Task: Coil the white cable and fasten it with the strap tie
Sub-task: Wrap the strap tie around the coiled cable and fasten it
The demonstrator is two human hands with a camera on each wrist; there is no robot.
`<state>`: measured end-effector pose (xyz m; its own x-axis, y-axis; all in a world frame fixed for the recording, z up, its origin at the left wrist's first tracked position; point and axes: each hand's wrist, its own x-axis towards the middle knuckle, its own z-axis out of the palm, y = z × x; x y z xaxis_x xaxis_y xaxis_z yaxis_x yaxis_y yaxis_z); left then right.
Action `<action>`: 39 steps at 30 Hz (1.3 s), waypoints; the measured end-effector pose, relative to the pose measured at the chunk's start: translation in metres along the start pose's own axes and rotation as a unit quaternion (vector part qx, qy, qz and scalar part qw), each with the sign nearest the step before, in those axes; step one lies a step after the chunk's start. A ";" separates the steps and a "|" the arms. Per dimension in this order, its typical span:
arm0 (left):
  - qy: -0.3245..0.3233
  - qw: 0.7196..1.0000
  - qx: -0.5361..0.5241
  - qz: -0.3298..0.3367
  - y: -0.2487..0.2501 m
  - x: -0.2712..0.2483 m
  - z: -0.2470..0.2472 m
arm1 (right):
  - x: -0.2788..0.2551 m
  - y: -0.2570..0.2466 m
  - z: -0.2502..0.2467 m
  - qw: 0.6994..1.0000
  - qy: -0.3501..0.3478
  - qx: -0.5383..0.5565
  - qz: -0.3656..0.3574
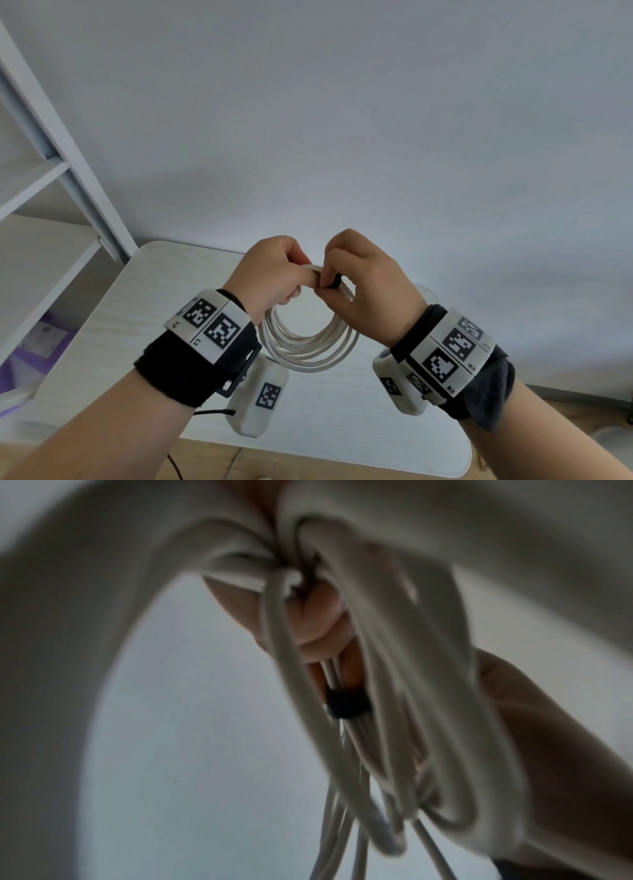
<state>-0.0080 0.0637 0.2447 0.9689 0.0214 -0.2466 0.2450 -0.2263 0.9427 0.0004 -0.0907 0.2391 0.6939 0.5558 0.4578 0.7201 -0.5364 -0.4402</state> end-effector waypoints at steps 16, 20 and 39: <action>-0.057 0.996 -0.067 0.034 0.003 -0.003 0.005 | 0.004 0.008 0.021 0.973 -0.031 0.058 0.223; -0.083 0.995 -0.019 0.044 -0.013 0.000 0.012 | 0.002 0.022 0.030 0.947 -0.014 0.128 0.294; -0.150 0.911 0.371 -0.097 -0.155 0.052 0.037 | -0.041 0.098 0.156 0.850 -0.137 0.178 0.476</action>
<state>0.0033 0.0634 0.0772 0.8294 -0.1107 -0.5476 0.2116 -0.8449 0.4913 0.0428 -0.0671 0.0567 0.9011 0.1311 -0.4134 -0.2477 -0.6269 -0.7386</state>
